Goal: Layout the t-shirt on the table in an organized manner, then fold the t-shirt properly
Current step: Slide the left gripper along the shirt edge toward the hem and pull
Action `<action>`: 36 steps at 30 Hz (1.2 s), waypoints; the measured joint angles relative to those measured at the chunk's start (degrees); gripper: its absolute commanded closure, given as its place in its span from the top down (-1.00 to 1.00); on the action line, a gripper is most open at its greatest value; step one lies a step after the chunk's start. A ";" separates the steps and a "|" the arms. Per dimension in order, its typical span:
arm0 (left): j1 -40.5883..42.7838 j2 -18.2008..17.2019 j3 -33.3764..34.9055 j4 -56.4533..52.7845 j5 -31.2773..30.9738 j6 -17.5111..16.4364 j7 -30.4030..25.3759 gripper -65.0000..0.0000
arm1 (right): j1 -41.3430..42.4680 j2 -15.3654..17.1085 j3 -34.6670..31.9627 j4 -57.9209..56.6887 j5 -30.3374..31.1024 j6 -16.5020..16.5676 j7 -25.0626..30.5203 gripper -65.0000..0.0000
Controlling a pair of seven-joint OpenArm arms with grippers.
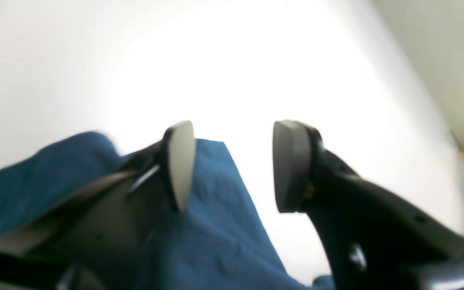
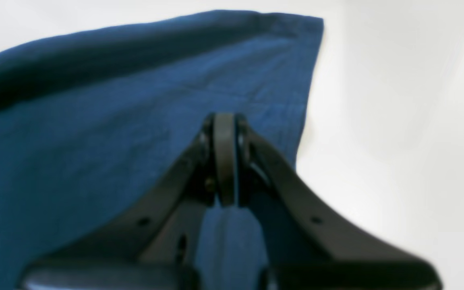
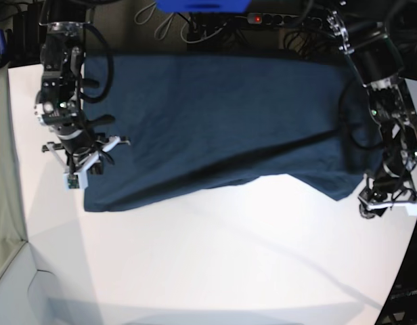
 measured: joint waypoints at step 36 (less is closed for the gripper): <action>-3.32 -0.39 15.80 -21.97 13.88 -0.57 -14.03 -0.38 | -1.31 -0.24 -0.07 0.04 0.22 0.02 0.31 -1.00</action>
